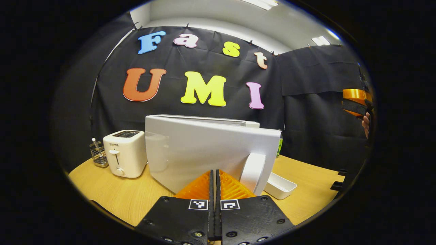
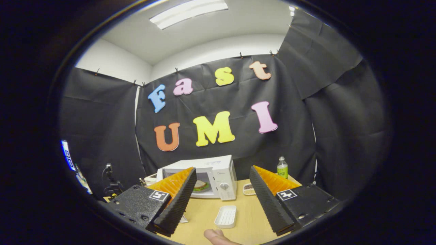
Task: Open the microwave oven with the left hand, put the food in, and close the microwave oven.
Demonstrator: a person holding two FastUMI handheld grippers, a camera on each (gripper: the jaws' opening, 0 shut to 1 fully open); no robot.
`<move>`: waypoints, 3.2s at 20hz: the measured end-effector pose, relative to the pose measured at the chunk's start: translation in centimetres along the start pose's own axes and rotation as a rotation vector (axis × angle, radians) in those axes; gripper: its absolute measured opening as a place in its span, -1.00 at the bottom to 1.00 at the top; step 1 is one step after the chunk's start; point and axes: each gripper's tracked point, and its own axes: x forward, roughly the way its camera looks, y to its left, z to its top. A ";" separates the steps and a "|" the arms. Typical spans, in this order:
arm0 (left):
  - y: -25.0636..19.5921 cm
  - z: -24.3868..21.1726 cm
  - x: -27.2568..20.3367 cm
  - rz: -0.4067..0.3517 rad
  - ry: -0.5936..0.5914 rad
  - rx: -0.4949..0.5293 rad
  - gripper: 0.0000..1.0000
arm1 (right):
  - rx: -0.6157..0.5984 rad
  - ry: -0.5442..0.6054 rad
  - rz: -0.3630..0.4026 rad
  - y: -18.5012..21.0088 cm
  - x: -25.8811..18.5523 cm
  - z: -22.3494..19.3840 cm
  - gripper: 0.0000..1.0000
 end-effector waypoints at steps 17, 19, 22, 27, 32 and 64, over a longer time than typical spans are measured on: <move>-3.9 -0.2 10.4 -0.023 0.049 0.037 -1.00 | 0.020 0.012 -0.049 -6.2 0.2 -1.9 1.00; -3.8 -0.4 11.7 -0.006 0.066 0.063 -1.00 | 0.021 0.008 -0.045 -6.7 0.3 -2.0 1.00; -3.7 -0.5 14.0 0.017 0.087 0.085 -1.00 | 0.037 0.027 -0.033 -7.5 0.7 -2.8 1.00; -3.1 -0.7 17.9 0.087 0.120 0.088 -1.00 | 0.040 0.055 -0.068 -9.2 2.0 -4.0 0.99; -2.9 -0.7 20.3 0.130 0.126 -0.018 -1.00 | 0.006 0.047 -0.112 -9.7 2.4 -3.1 0.99; -4.1 15.3 -2.8 0.246 -0.010 -0.008 0.90 | -0.204 -0.055 -0.156 -0.2 -4.6 6.4 1.00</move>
